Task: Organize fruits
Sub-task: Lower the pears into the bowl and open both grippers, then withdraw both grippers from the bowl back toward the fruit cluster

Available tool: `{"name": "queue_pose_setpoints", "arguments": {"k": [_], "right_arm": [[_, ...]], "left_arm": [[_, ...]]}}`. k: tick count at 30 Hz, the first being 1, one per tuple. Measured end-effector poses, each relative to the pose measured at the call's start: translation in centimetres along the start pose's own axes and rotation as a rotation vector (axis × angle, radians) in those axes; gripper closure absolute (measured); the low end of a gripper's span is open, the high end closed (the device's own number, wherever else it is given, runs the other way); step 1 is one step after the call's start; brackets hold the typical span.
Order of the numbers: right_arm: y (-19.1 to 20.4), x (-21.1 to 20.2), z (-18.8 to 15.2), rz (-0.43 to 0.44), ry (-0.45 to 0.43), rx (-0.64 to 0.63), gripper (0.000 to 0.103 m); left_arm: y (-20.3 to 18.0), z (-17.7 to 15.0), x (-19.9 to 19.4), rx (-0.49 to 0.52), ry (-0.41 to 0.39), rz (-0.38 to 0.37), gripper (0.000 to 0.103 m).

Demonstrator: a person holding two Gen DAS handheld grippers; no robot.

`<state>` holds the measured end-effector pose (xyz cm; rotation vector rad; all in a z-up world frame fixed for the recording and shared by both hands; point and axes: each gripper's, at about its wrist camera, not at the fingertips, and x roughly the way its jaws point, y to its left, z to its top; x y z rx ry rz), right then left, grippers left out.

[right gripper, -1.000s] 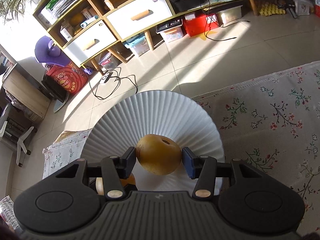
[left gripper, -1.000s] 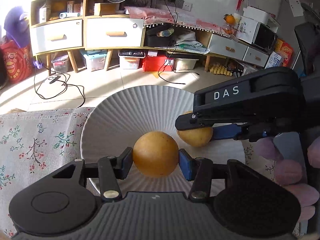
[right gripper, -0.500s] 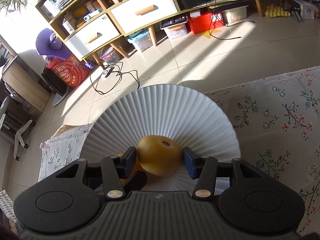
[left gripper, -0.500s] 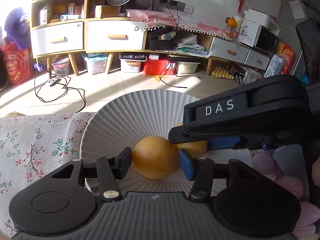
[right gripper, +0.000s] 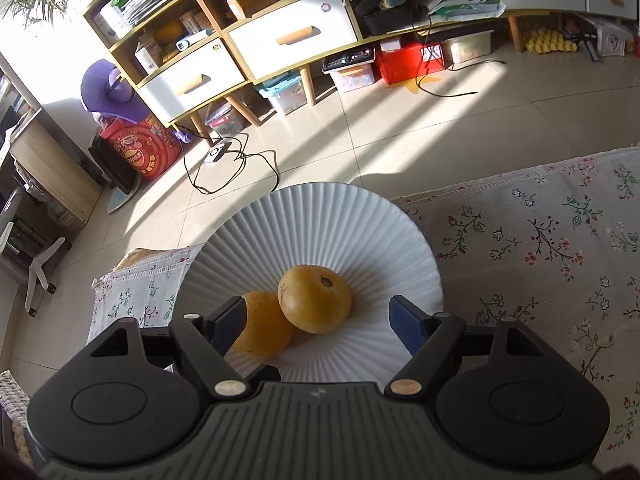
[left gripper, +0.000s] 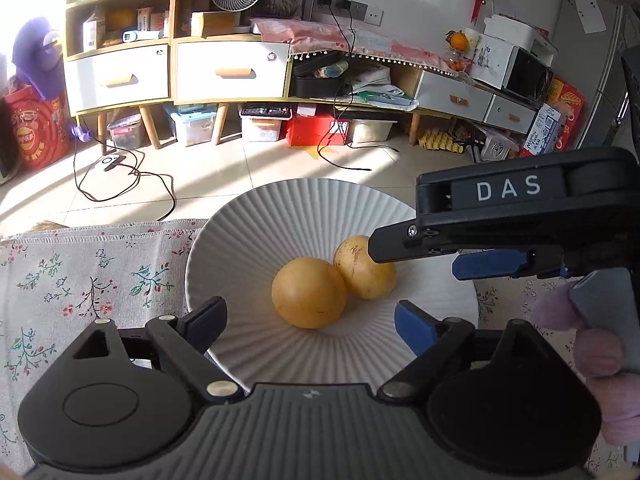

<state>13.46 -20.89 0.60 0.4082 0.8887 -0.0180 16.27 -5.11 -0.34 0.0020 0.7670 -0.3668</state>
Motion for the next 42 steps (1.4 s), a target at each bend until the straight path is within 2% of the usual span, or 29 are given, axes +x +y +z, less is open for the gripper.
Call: {"name": "queue_pose_setpoints", "arguments": {"k": [5, 9, 19, 34, 42], "right_arm": [[0.0, -1.4, -0.8, -0.009, -0.009, -0.013, 0.018], [-0.1, -2.2, -1.8, -0.016, -0.001, -0.032, 0.016], [-0.3, -4.5, -4.2, -0.004, 0.009, -0.032, 0.014], [-0.3, -7.6, -9.3, -0.036, 0.016, -0.133, 0.01], [-0.8, -8.6, -12.2, -0.004, 0.025, -0.139, 0.006]], "left_arm": [[0.2, -0.5, -1.4, -0.007, -0.002, 0.0, 0.013], [0.2, -1.0, -2.5, 0.001, -0.001, -0.006, 0.009], [0.4, -3.1, -5.3, 0.009, 0.021, 0.001, 0.009], [1.0, -6.6, -9.2, 0.027, 0.051, 0.054, 0.009], [1.9, -9.5, -10.6, 0.039, 0.084, 0.08, 0.009]]}}
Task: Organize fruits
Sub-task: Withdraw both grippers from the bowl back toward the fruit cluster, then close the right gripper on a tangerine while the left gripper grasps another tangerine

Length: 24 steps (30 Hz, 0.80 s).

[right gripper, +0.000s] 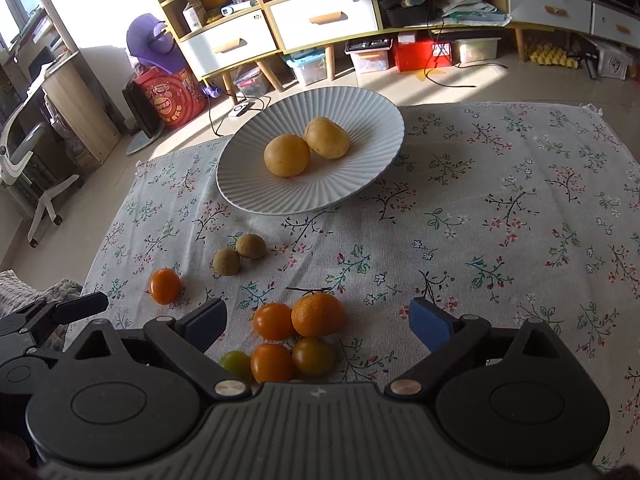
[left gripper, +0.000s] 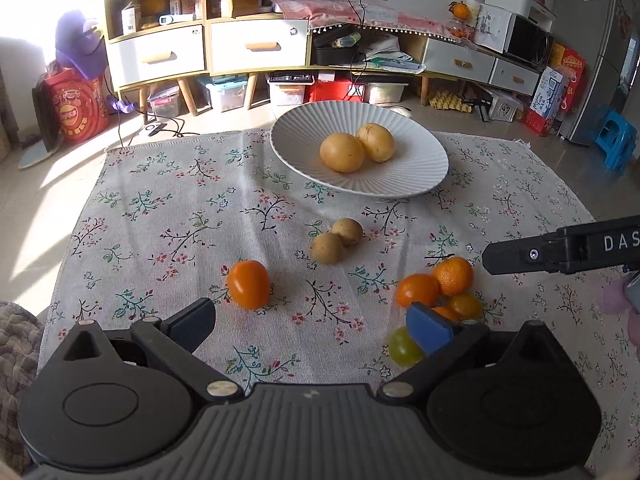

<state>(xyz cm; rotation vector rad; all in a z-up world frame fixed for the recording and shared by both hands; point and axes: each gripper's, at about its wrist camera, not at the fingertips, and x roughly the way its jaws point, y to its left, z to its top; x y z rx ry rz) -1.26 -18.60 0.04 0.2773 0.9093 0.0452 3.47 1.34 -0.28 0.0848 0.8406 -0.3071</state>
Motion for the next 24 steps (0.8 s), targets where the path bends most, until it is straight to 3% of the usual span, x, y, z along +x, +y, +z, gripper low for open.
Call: {"name": "queue_pose_setpoints", "arguments": {"k": [9, 16, 24], "right_arm": [[-0.1, -0.6, -3.2, 0.021, 0.02, -0.037, 0.005], [0.4, -1.4, -5.0, 0.013, 0.016, -0.119, 0.003], [0.9, -2.0, -7.5, -0.005, -0.069, -0.217, 0.001]], "left_arm": [[1.3, -3.2, -0.7, -0.026, 0.045, -0.012, 0.009], [1.9, -5.2, -1.8, 0.011, 0.046, -0.001, 0.009], [1.6, -6.8, -2.2, 0.081, 0.022, -0.025, 0.009]]}}
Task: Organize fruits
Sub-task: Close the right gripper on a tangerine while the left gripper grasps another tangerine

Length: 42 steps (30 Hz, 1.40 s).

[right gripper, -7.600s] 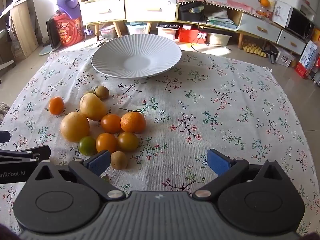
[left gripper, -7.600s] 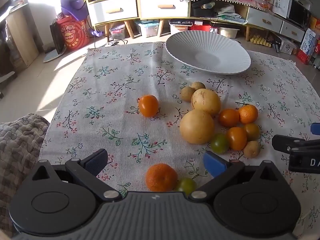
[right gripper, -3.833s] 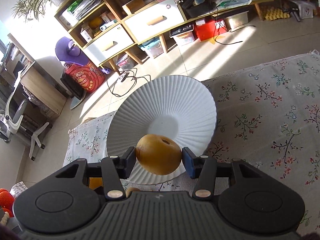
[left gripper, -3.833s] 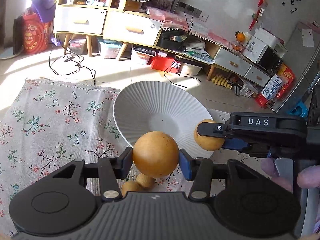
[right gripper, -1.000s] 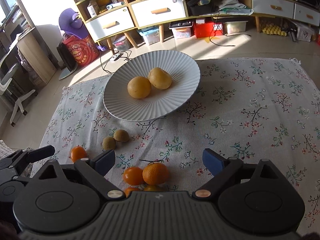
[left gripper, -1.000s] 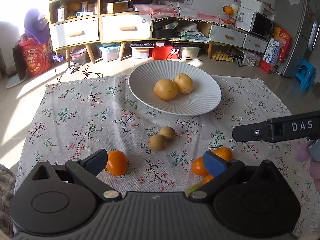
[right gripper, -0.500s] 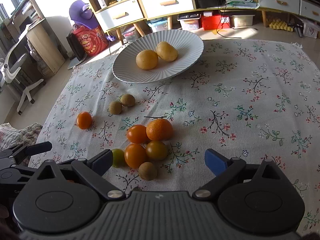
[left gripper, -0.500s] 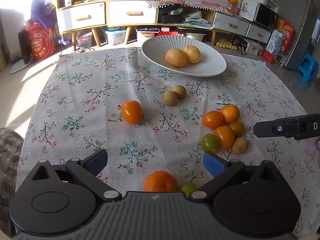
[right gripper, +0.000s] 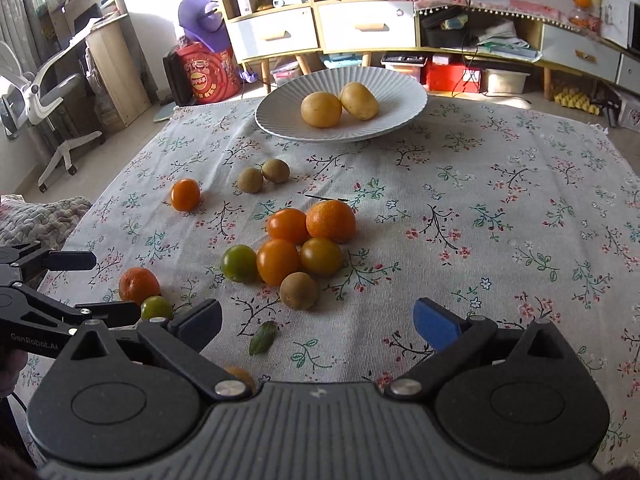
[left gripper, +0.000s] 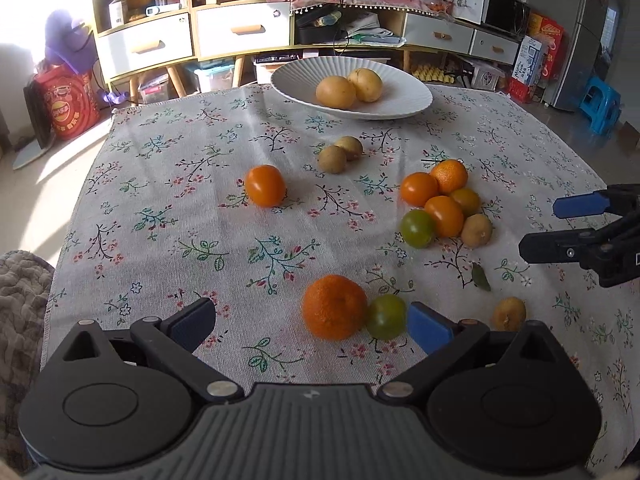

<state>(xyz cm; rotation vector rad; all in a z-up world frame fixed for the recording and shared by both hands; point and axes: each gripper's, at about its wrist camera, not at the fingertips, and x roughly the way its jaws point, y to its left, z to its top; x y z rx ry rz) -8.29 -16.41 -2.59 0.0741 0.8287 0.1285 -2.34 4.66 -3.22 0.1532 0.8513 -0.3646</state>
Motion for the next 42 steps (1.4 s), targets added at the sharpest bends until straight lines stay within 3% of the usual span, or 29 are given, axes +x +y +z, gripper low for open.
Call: {"name": "queue_pose_setpoints", "arguments": {"k": [6, 12, 15, 17, 22, 28, 38, 42], "right_arm": [[1.8, -0.2, -2.5, -0.024, -0.046, -0.205, 0.001], [2.8, 0.0, -3.0, -0.029, -0.085, -0.276, 0.001], [2.8, 0.1, -2.4, -0.03, -0.102, -0.261, 0.001], [2.7, 0.2, -1.8, -0.042, -0.116, -0.246, 0.001], [1.7, 1.2, 0.1, -0.064, -0.127, -0.182, 0.006], [0.3, 2.7, 1.4, -0.102, -0.107, -0.094, 0.017], [-0.8, 5.0, 3.2, -0.095, -0.022, 0.047, 0.043], [-0.7, 6.0, 3.5, -0.107, 0.0, 0.065, 0.042]], "left_arm": [[-0.3, -0.6, 0.3, 0.016, -0.037, -0.009, 0.009], [-0.1, -0.8, 0.0, 0.0, -0.083, -0.019, 0.01], [0.4, -0.5, -0.4, -0.038, -0.102, -0.042, 0.015], [0.5, -0.3, -0.4, -0.053, -0.096, -0.053, 0.028], [0.9, -0.2, -0.1, -0.098, -0.062, -0.063, 0.045], [1.2, -0.1, -0.1, -0.14, -0.036, -0.097, 0.061], [1.4, 0.2, 0.2, -0.176, -0.021, -0.11, 0.067], [1.7, 0.5, 0.5, -0.198, -0.006, -0.121, 0.067]]}}
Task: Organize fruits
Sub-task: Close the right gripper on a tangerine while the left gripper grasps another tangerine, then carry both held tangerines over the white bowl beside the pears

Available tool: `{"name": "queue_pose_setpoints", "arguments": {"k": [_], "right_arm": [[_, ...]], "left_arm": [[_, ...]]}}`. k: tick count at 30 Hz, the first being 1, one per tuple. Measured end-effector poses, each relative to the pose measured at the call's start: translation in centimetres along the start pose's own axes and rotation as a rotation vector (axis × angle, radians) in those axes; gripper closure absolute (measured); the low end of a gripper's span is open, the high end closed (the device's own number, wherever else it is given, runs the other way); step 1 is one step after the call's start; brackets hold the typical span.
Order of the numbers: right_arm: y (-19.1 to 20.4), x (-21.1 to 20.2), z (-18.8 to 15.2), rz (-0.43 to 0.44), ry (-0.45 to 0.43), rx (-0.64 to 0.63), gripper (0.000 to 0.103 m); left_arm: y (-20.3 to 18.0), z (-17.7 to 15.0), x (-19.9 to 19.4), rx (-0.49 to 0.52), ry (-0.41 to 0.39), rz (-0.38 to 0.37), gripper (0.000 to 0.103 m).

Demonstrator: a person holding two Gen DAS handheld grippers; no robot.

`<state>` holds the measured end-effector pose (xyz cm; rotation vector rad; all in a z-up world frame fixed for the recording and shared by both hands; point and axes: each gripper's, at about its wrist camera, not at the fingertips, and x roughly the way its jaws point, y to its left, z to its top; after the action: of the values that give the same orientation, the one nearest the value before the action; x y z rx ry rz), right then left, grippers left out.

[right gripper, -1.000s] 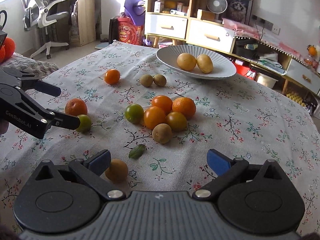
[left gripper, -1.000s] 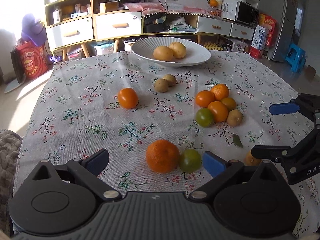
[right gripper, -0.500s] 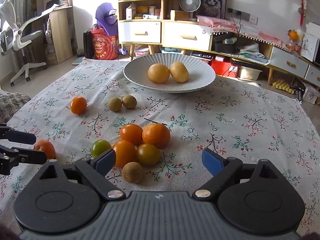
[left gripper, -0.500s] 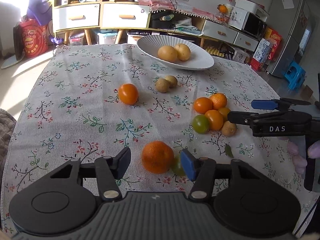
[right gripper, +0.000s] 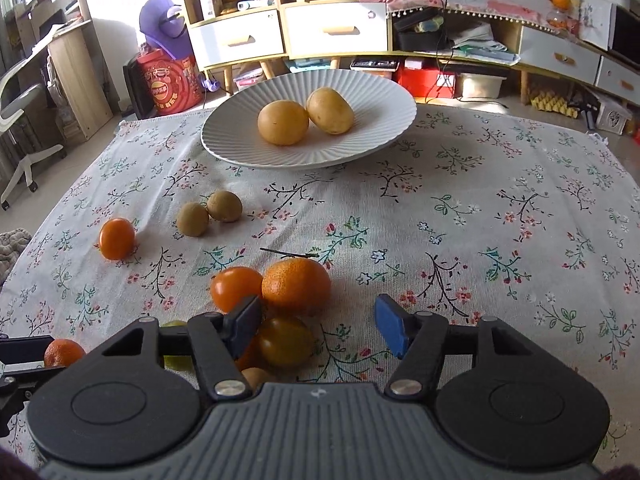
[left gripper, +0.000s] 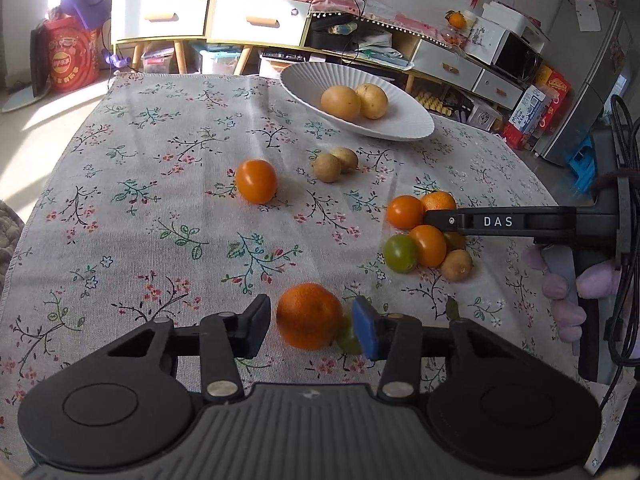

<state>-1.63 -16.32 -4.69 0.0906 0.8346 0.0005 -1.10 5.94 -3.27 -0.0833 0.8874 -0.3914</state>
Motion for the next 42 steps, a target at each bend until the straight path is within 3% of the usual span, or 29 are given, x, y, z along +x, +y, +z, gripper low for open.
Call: {"name": "queue_pose_setpoints", "arguments": {"k": [13, 16, 18, 21, 24, 28, 42], "right_arm": [[0.8, 0.9, 1.1, -0.042, 0.002, -0.03, 0.05], [1.0, 0.9, 1.1, -0.037, 0.003, -0.05, 0.057], [1.1, 0.8, 1.2, -0.018, 0.011, -0.059, 0.068], [1.3, 0.6, 1.2, -0.014, 0.022, -0.064, 0.068], [1.1, 0.4, 1.2, 0.002, 0.027, -0.051, 0.068], [0.8, 0.2, 1.3, 0.022, 0.028, -0.027, 0.068], [0.5, -0.8, 2.2, 0.071, 0.003, 0.019, 0.069]], "left_arm": [[0.1, 0.6, 0.2, -0.013, 0.027, 0.002, 0.067], [0.1, 0.8, 0.4, -0.003, 0.036, 0.001, 0.066], [0.1, 0.9, 0.4, -0.004, 0.043, 0.002, 0.066], [0.2, 1.0, 0.4, 0.002, 0.049, 0.012, 0.067], [0.2, 1.0, 0.3, 0.005, 0.048, 0.001, 0.077], [-0.3, 0.9, 0.2, 0.039, 0.039, 0.015, 0.078], [-0.8, 2.0, 0.5, 0.016, 0.007, 0.023, 0.078]]}}
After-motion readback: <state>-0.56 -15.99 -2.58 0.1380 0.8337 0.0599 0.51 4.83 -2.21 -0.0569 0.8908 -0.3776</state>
